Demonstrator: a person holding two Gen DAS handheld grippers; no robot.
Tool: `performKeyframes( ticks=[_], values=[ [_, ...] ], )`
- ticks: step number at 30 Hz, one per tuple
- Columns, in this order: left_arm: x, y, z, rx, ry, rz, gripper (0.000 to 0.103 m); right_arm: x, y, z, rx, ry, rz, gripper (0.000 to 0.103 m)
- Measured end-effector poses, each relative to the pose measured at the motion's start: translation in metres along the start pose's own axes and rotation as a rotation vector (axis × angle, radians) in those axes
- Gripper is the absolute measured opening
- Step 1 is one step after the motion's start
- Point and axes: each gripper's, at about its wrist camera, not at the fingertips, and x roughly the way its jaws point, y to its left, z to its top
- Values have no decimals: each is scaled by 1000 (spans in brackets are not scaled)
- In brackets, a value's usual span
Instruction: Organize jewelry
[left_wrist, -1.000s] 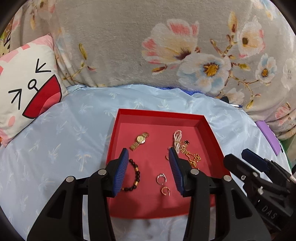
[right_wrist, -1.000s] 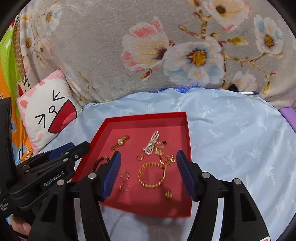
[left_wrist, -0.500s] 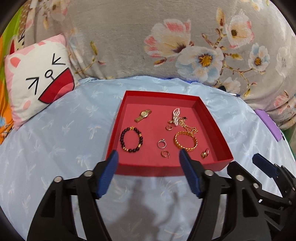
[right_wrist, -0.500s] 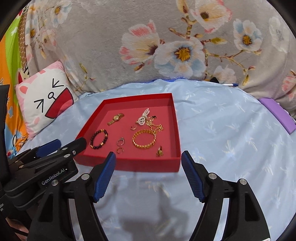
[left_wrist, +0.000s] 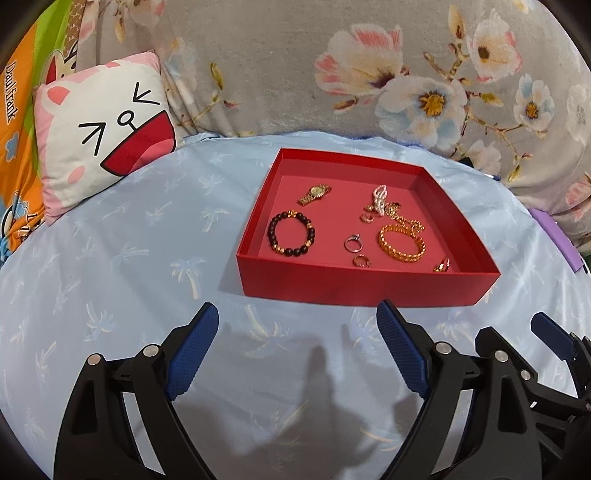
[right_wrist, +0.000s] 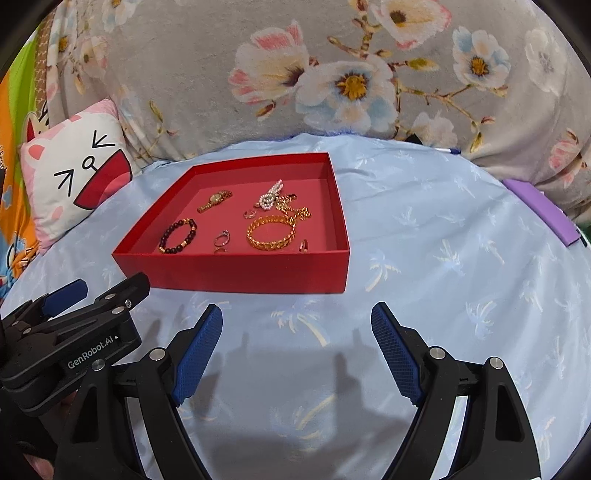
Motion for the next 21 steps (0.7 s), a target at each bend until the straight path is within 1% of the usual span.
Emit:
performKeyframes(
  ticks=[6, 8, 11, 13, 15, 21],
  values=[
    [9, -5, -9, 26, 8, 22, 86, 9, -4, -8, 3, 12, -22, 81],
    [13, -5, -9, 25, 26, 13, 86, 12, -4, -9, 4, 25, -25, 81],
    [17, -3, -9, 17, 36, 15, 90, 14, -4, -9, 1, 35, -26, 81],
    [16, -2, -8, 17, 26, 18, 90, 15, -2, -9, -7, 41, -31, 83],
    [15, -2, -8, 20, 14, 41, 90, 15, -1, -9, -14, 46, -43, 83],
    [12, -7, -8, 45, -3, 68, 90, 13, -3, -9, -1, 34, -64, 84]
  ],
)
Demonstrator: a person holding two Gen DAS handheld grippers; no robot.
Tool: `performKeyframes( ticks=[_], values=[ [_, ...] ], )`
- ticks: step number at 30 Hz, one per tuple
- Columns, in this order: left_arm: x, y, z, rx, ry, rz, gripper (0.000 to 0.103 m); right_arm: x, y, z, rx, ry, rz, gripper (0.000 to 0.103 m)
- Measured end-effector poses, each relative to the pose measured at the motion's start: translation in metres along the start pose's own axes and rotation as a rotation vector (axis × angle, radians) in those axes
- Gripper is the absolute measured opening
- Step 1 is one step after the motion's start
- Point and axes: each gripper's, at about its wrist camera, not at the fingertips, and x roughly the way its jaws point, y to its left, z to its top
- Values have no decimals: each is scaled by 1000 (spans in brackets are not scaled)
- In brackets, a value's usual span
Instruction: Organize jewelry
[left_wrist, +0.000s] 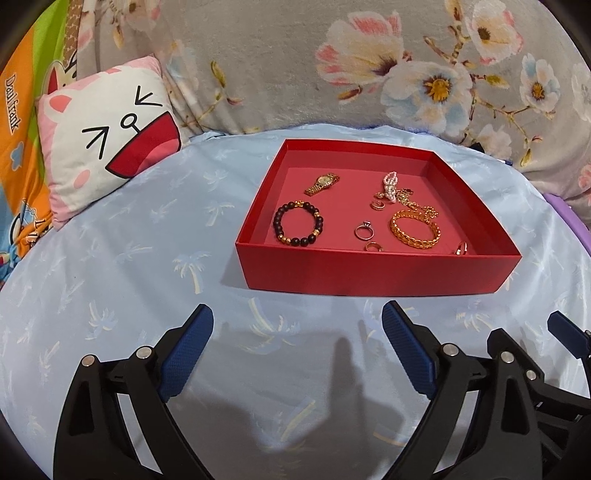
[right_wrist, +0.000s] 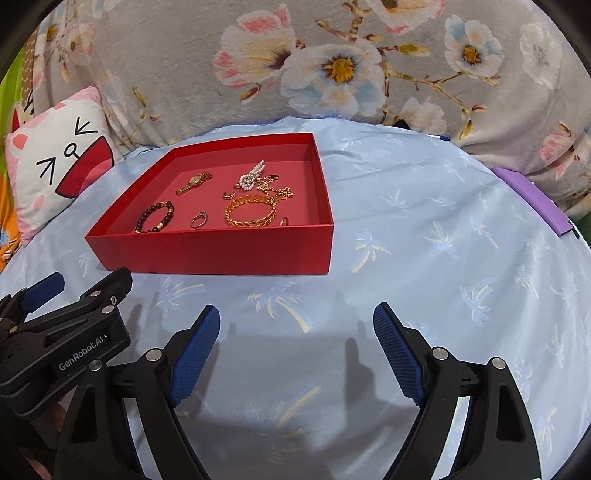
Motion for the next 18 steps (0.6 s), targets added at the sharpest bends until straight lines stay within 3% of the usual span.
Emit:
performKeyframes(
  ticks=[18],
  values=[
    [-6, -2, 0, 9, -28, 29, 90, -7, 0, -1, -1, -33, -9, 85]
  ],
)
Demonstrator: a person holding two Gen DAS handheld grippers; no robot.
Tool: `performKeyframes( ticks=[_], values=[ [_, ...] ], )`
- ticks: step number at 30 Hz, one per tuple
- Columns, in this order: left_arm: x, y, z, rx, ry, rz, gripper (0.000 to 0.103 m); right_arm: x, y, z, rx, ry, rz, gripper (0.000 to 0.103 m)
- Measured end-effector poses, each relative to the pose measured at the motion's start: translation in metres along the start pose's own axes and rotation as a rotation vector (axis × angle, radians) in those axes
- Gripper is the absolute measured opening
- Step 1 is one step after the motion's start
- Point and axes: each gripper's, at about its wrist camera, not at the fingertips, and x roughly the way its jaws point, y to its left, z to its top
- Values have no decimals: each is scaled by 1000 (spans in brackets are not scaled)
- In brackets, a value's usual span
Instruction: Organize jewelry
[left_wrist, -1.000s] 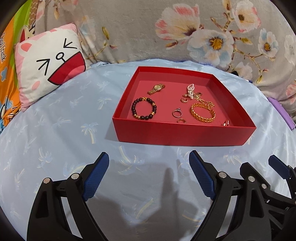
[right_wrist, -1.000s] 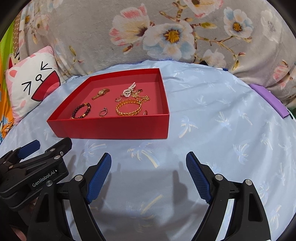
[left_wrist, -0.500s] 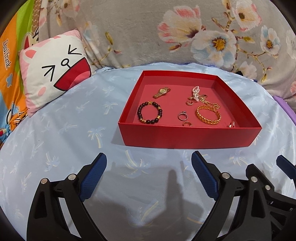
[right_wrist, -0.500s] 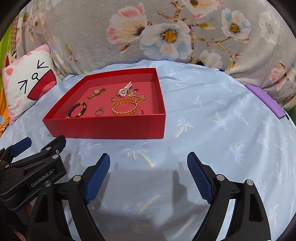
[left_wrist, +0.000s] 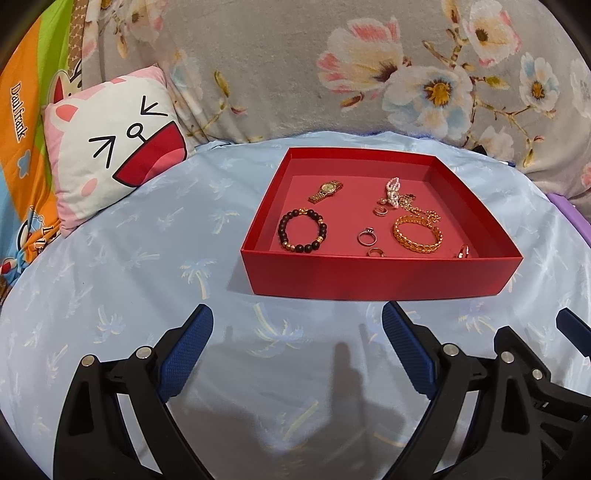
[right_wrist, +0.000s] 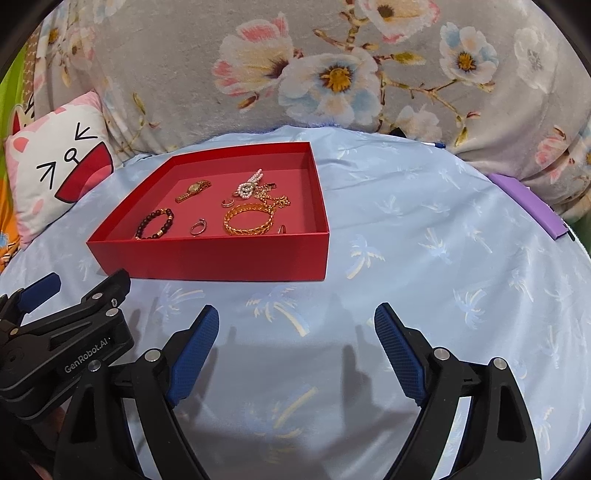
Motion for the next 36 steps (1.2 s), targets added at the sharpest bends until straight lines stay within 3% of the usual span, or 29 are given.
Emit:
performKeyframes(
  ticks=[19, 36],
  values=[
    [1, -5, 2, 18, -3, 59, 90, 1, 0, 2, 18, -1, 8, 85],
    [17, -5, 13, -4, 10, 59, 88, 18, 2, 16, 21, 3, 12, 85]
  ],
)
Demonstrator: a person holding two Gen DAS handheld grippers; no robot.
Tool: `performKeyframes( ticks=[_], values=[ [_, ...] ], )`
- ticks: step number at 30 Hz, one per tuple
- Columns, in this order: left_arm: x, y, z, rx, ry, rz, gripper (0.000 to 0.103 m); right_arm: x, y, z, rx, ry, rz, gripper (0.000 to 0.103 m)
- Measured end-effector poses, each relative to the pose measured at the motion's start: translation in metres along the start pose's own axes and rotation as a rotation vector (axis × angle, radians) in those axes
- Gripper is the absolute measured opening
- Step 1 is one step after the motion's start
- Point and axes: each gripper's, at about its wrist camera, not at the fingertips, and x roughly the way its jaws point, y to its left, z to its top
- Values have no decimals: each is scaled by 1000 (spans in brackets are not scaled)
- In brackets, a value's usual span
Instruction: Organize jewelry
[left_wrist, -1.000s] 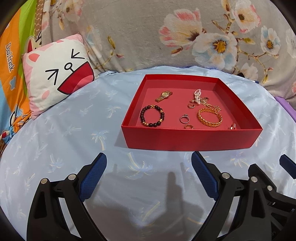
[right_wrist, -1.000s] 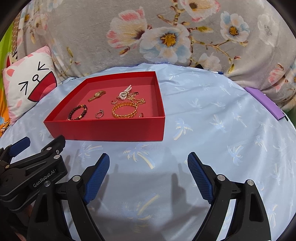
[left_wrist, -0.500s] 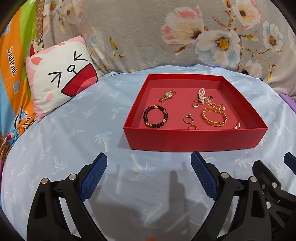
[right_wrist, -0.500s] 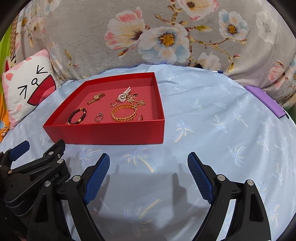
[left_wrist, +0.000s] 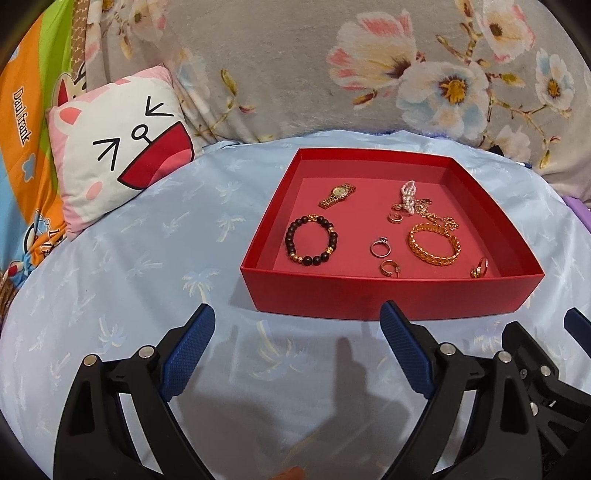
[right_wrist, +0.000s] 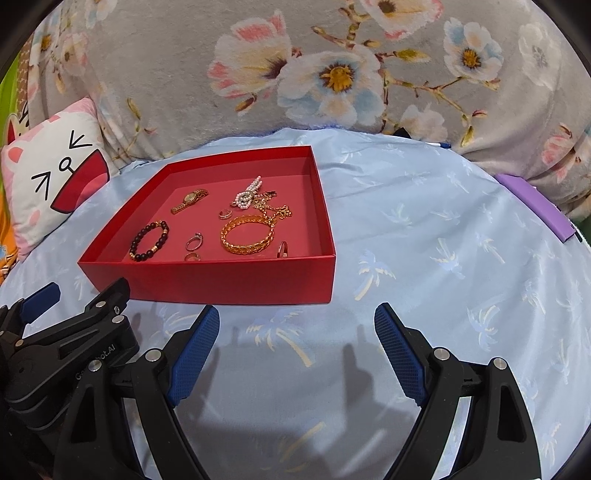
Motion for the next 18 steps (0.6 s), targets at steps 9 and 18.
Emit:
performKeyframes(
  ticks=[9, 18],
  values=[
    [-1, 0, 0, 8, -4, -2, 84, -1, 0, 0, -2, -7, -6, 85],
    [-1, -1, 0, 9, -4, -4, 81, -1, 0, -1, -4, -8, -3, 85]
  ],
)
